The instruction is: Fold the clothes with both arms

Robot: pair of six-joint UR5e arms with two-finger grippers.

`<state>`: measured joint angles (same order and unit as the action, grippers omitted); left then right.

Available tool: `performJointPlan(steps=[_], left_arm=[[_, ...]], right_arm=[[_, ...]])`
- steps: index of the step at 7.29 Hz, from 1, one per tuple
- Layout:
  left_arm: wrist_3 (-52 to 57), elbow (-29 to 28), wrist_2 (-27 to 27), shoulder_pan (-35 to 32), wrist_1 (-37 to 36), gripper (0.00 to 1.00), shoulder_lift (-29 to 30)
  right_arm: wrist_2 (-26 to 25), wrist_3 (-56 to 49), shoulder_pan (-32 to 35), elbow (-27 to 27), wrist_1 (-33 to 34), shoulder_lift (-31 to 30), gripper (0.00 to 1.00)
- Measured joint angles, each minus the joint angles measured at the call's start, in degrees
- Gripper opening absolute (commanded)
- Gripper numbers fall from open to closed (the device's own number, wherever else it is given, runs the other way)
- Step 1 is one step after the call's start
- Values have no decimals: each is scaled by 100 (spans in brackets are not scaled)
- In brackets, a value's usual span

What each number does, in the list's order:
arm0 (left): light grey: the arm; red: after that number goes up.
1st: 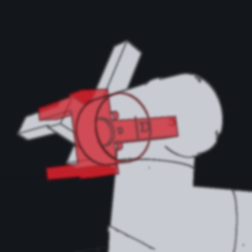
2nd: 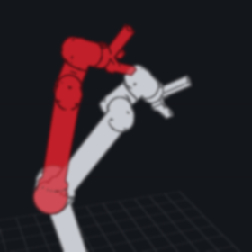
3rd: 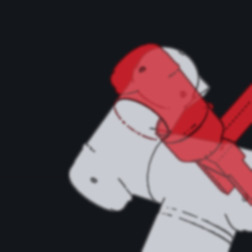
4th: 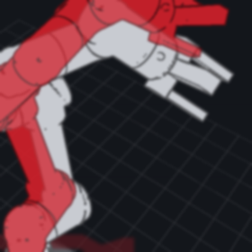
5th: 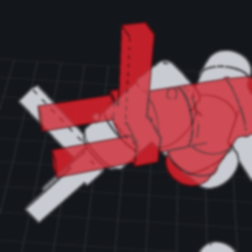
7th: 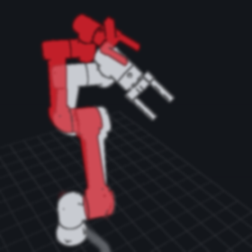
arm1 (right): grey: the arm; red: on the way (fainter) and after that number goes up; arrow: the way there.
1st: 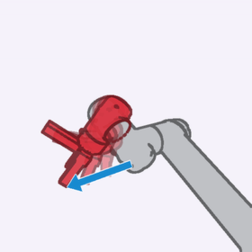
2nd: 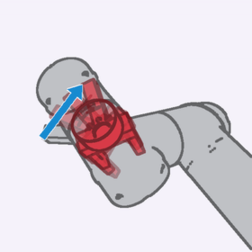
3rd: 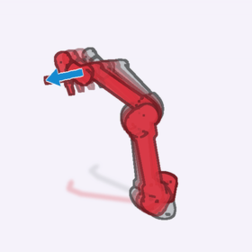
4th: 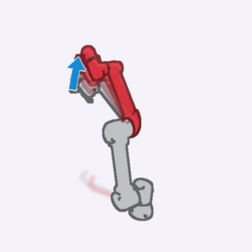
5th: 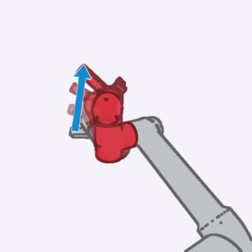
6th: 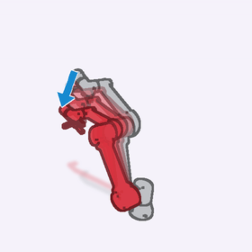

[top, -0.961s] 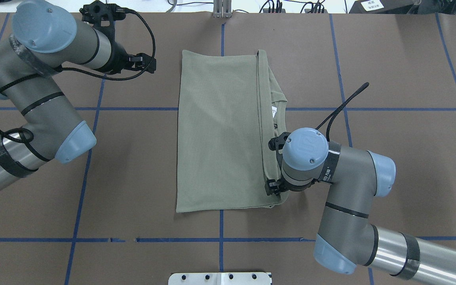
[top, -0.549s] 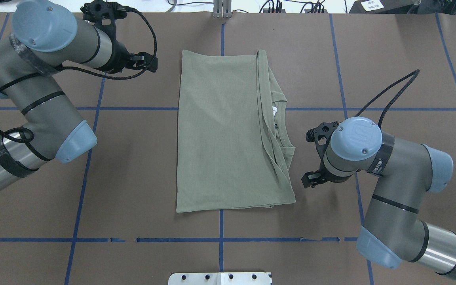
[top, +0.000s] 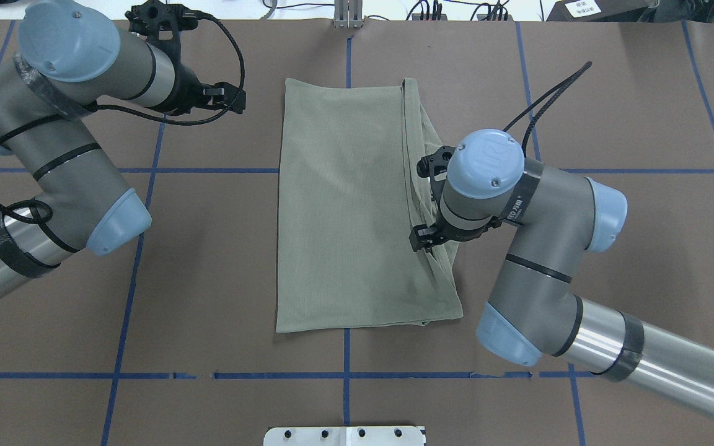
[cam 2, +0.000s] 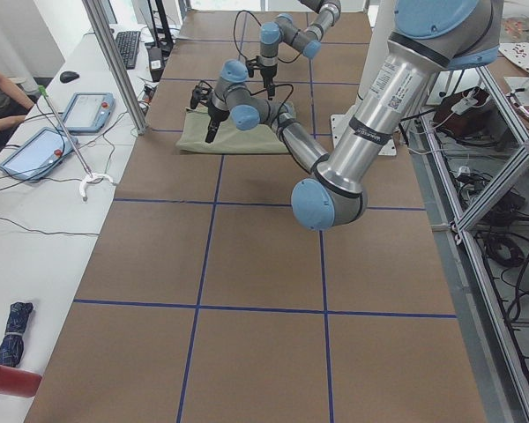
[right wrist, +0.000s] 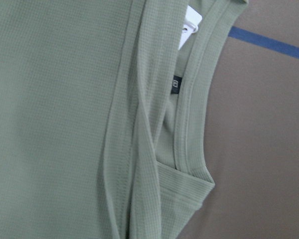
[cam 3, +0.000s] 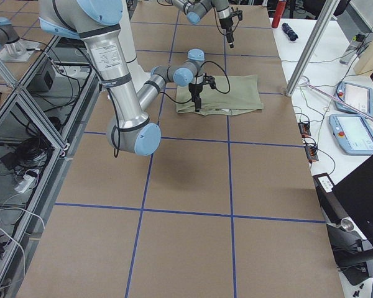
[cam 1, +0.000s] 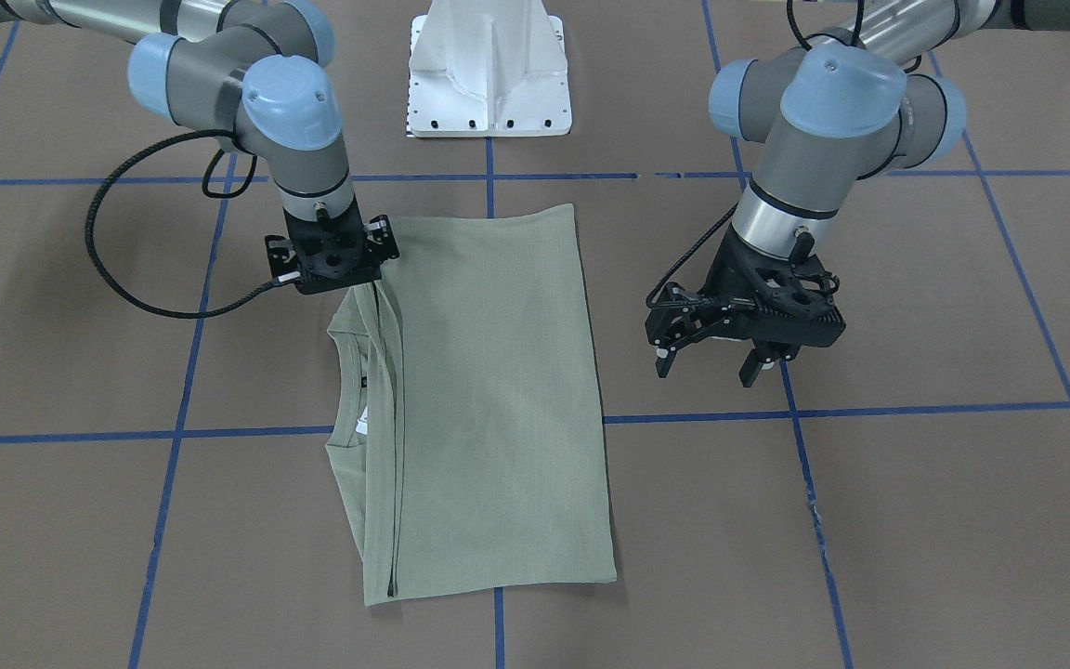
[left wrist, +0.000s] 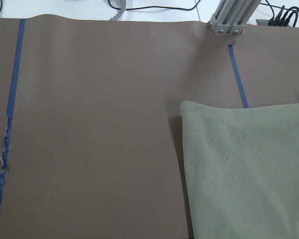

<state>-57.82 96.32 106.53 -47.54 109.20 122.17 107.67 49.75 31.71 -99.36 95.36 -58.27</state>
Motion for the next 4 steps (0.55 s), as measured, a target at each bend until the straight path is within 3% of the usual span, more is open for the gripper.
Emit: performJointPlan(steps=[4], left_arm=[[34, -8, 0, -1, 13, 100, 1]], right_arm=[[-18, -110, -89, 525, -9, 246, 100]])
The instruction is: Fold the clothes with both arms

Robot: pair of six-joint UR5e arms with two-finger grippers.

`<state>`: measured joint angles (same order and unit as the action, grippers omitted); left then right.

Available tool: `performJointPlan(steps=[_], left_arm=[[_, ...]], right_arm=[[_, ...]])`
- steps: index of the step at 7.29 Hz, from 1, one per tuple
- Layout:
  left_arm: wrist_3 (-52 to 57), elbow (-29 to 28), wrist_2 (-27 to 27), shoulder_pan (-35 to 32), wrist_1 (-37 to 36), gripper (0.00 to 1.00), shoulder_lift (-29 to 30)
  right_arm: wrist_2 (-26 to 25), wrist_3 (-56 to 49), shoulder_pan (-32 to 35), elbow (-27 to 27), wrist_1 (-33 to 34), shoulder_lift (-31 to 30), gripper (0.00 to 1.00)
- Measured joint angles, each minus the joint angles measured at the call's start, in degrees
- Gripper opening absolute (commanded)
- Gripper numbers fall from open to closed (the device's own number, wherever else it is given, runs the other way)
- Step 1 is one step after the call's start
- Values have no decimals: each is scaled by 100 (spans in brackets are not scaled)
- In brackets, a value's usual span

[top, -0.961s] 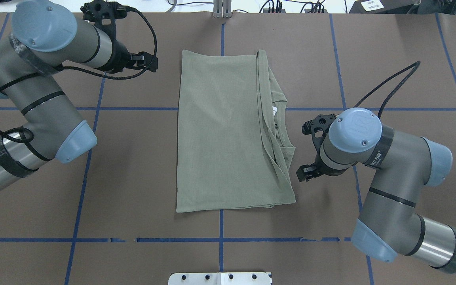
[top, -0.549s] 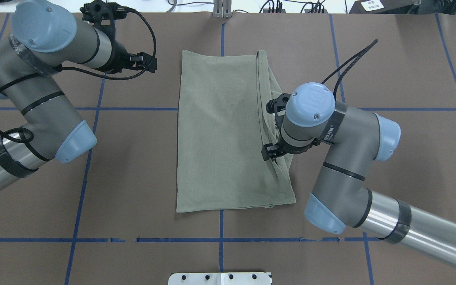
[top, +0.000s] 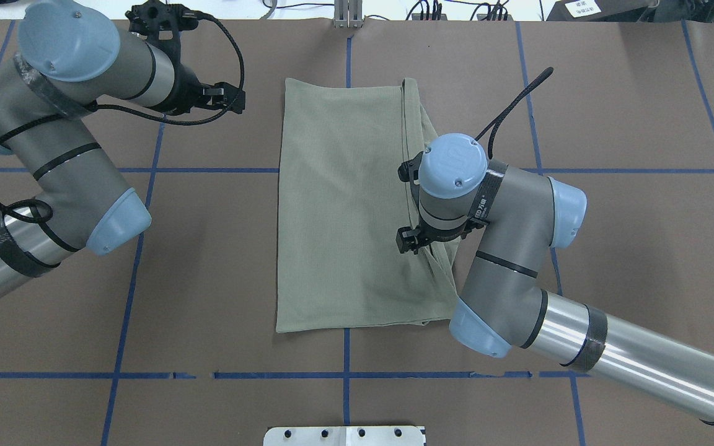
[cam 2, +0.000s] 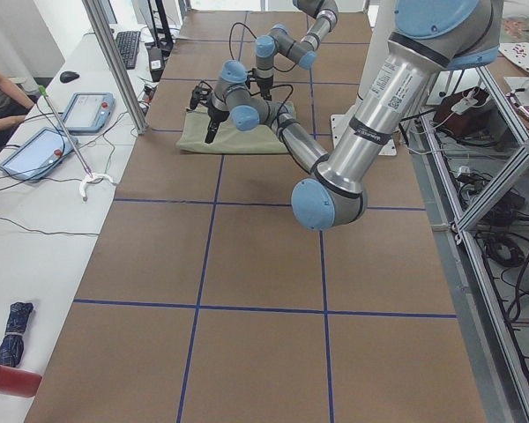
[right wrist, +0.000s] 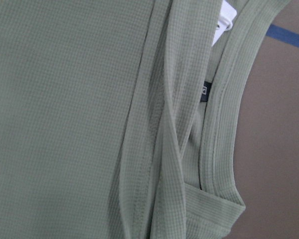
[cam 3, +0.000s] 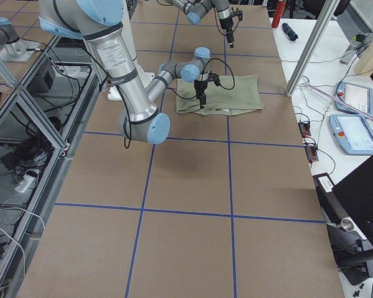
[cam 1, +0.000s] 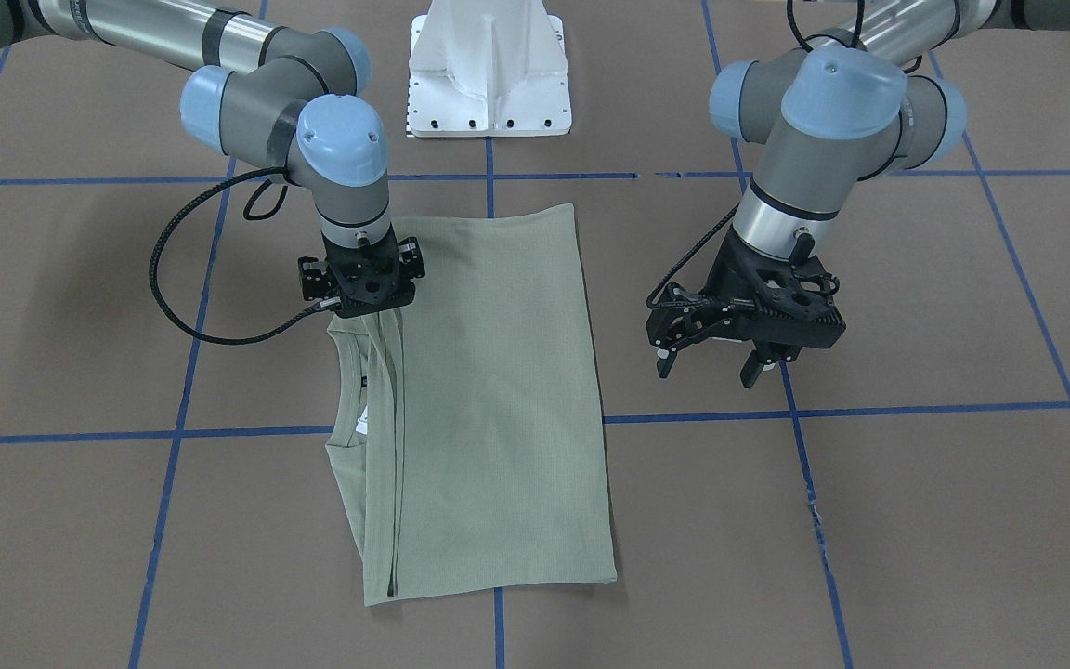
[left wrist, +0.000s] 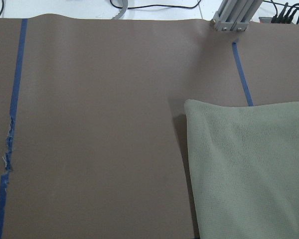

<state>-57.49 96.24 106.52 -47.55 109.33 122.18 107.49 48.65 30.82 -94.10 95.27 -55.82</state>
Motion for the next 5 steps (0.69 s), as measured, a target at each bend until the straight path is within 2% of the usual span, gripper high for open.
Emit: performJointPlan(steps=[5], left_arm=[[0, -8, -4, 8, 9, 100, 5]], right_arm=[[41, -31, -14, 39, 3, -111, 100]])
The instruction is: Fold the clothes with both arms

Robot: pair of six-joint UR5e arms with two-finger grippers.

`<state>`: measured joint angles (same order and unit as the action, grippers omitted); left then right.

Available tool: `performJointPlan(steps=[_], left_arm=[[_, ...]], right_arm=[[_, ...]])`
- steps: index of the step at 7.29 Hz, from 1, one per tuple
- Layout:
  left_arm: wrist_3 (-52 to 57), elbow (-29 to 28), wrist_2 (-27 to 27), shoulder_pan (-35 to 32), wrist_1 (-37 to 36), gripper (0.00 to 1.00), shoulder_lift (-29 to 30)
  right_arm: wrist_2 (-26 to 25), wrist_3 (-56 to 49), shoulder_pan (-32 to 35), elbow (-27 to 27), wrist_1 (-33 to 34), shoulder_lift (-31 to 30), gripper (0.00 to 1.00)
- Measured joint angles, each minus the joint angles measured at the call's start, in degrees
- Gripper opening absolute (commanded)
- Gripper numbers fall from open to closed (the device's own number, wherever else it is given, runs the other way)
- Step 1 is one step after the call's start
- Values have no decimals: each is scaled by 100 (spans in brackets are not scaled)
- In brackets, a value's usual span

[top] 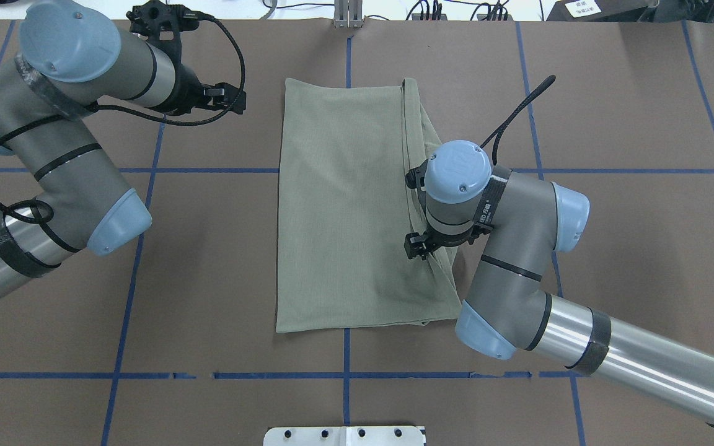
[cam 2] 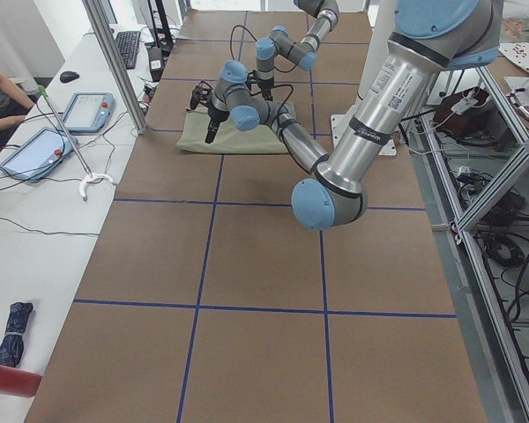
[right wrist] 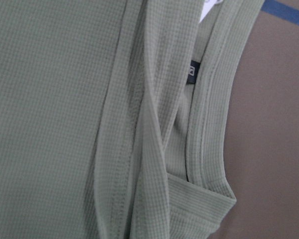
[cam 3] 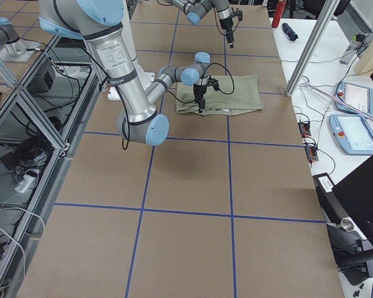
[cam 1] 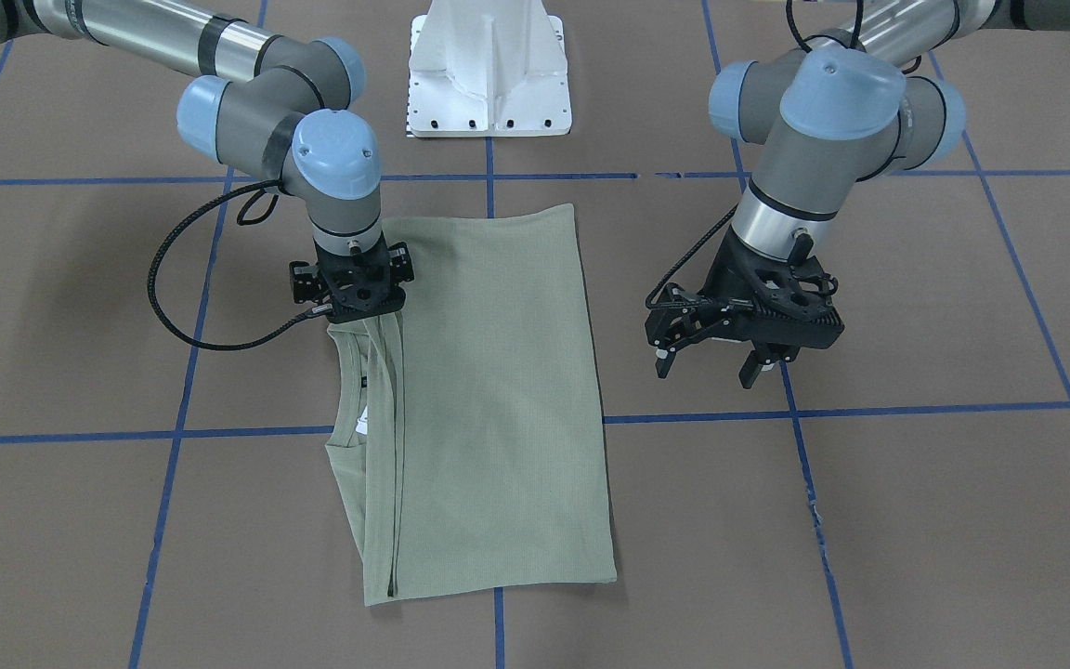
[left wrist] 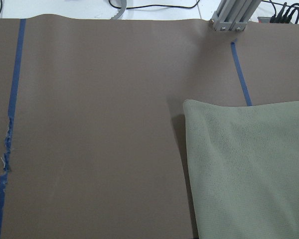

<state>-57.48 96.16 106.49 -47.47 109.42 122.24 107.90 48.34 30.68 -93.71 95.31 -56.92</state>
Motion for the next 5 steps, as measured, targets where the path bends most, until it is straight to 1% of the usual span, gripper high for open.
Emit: performJointPlan(steps=[5], left_arm=[[-8, 0, -3, 7, 0, 100, 37]], right_arm=[[12, 0, 13, -9, -23, -157, 100]])
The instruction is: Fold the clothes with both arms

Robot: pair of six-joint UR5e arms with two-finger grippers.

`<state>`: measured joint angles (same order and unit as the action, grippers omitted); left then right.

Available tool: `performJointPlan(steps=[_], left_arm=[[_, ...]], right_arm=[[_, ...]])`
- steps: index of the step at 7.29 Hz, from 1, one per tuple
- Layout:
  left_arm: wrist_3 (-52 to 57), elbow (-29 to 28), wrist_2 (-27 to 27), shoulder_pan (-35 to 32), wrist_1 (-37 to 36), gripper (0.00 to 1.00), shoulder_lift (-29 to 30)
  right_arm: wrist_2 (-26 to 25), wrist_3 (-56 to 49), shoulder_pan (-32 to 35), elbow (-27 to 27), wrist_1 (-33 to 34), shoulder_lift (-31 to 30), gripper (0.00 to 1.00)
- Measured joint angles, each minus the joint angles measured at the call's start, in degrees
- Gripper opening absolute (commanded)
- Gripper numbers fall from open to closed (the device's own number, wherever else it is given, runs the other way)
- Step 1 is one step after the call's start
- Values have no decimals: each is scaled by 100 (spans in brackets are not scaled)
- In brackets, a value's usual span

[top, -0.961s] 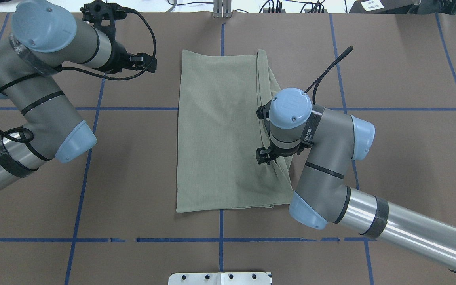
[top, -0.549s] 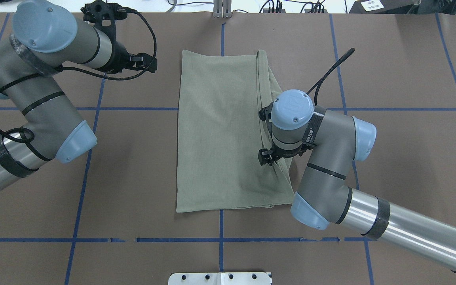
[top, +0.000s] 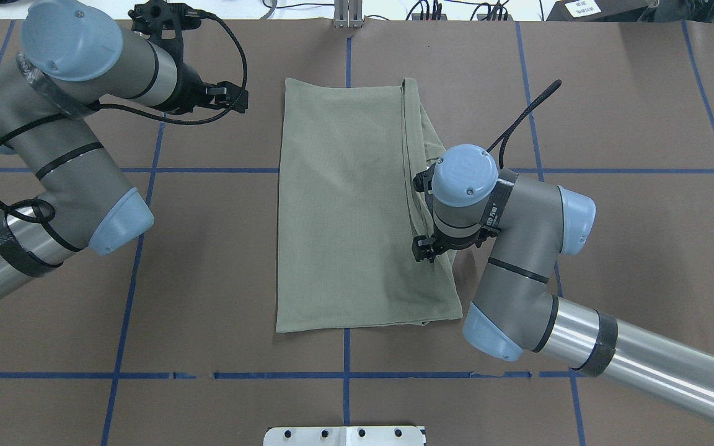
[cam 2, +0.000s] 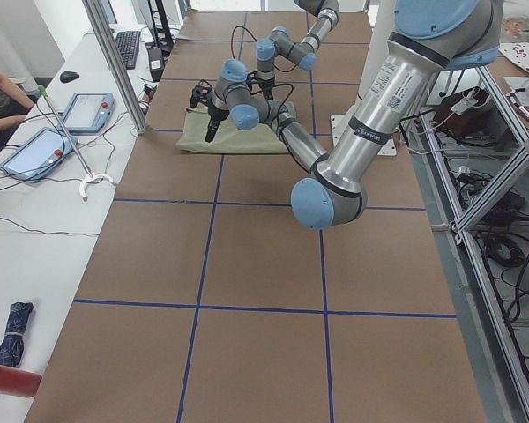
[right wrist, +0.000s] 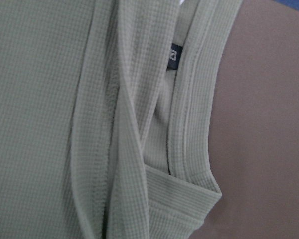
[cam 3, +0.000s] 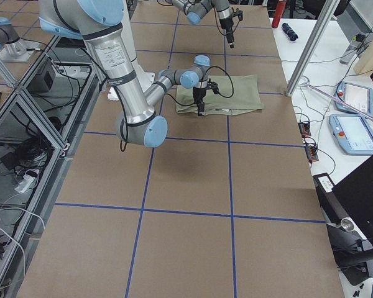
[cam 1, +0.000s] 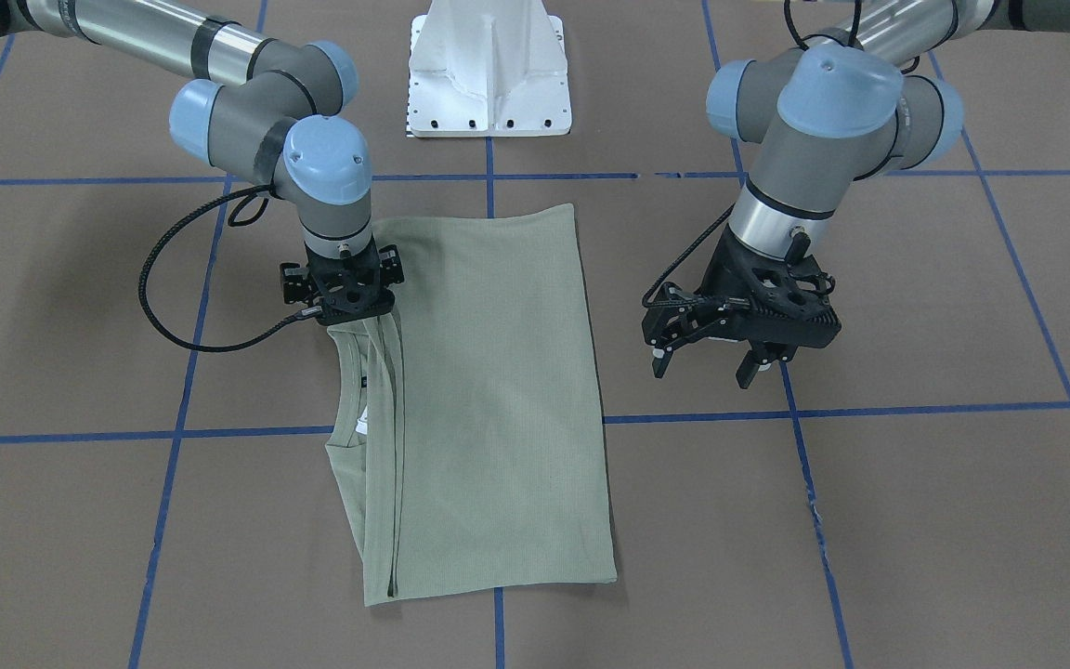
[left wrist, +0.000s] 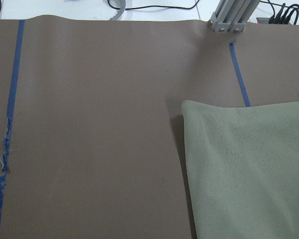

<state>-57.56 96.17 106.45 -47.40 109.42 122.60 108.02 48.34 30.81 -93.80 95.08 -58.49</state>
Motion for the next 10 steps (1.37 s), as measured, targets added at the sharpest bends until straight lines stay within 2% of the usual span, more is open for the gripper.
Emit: performJointPlan(steps=[2, 4, 7, 8, 10], left_arm=[[-2, 9, 6, 2, -8, 100, 29], [-6, 31, 7, 3, -26, 100, 52], [-1, 108, 163, -5, -40, 100, 52], [-4, 188, 190, -9, -37, 100, 45], [-15, 362, 188, -12, -33, 100, 29]], right_arm=[[28, -17, 105, -134, -8, -230, 100], [32, -130, 229, -495, -5, -652, 100], [297, -217, 607, -678, 33, -450, 100], [327, -299, 701, -474, 12, -188, 100], [333, -472, 815, 528, -127, 623, 100]])
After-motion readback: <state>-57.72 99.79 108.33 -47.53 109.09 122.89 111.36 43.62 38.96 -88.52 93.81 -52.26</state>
